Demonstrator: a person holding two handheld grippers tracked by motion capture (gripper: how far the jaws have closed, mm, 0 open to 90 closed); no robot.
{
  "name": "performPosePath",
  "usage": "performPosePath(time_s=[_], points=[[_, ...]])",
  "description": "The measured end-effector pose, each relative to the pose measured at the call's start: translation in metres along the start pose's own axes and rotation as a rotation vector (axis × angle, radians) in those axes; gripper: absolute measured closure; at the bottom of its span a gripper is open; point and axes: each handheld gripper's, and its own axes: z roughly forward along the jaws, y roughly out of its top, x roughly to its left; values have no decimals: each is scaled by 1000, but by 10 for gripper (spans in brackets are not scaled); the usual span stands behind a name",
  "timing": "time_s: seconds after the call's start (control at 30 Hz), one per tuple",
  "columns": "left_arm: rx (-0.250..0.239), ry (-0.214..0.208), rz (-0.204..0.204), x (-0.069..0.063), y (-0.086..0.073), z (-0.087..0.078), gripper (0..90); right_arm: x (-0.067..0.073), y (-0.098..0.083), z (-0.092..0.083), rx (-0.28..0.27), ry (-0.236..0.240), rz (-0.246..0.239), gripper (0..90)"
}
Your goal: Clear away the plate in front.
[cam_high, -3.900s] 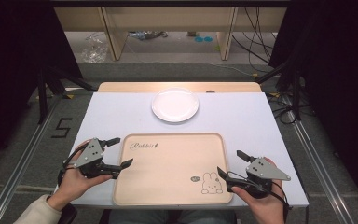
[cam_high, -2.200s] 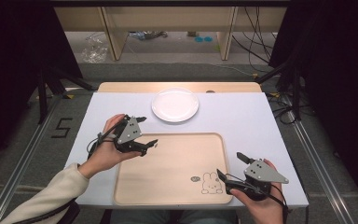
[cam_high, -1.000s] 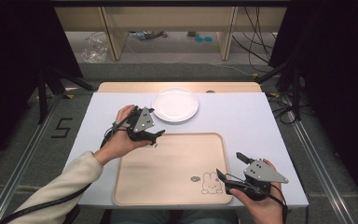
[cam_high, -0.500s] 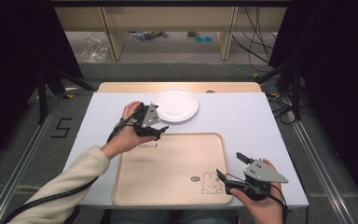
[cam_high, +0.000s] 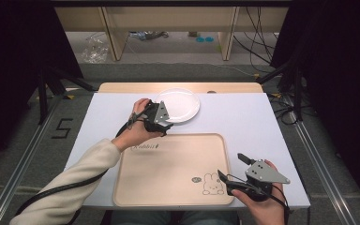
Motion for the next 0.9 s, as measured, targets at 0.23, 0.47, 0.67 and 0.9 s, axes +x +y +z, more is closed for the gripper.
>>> performPosePath(time_s=[0.23,0.47,0.67,0.9], points=[[31,-9,6,1,1,13,184,0,0,0,-1,2,3,156],[57,-17,1,1,0,27,186,1,0,0,12,9,21,156],[88,-28,-10,3,-3,40,189,0,0,0,-7,-2,8,156],[147,-31,24,5,-8,56,195,0,-1,1,-6,0,11,156]])
